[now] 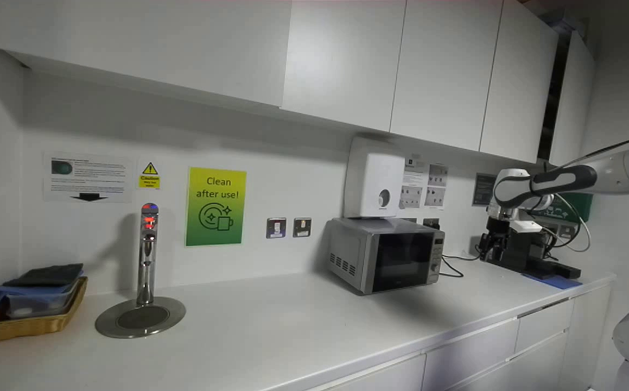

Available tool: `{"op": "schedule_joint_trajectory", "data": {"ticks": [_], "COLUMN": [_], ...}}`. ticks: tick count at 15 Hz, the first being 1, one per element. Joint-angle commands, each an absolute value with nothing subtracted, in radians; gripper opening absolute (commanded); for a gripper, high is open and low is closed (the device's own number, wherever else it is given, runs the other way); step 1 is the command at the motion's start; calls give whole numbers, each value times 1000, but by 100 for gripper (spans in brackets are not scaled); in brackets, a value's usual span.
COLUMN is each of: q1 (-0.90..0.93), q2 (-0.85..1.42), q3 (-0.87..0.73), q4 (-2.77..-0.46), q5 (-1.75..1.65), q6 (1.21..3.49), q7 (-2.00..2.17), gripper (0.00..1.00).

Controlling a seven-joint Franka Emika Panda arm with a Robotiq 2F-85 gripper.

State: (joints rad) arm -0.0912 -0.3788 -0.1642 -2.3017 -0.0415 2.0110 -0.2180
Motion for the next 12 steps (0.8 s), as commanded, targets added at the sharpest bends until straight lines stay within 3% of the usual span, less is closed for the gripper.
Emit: {"op": "schedule_joint_trajectory", "data": {"ticks": [1, 3, 4, 6, 9, 10, 12], "q1": [-81, -76, -71, -68, -67, -74, -74], "q2": [-364, -356, -356, -356, -339, -344, -335], "q3": [-142, -138, -141, -144, -147, -138, -138], "q4": [-2296, -2296, -2300, -2314, -2322, -2308, -2309], "q5": [-2, 17, 26, 44, 46, 26, 26], "q6": [2055, 2087, 2107, 2169, 2250, 2190, 2212], "q7": [-162, -151, -160, -170, -189, -170, -170], "gripper": [100, 100, 75, 67, 45, 61, 47]}}
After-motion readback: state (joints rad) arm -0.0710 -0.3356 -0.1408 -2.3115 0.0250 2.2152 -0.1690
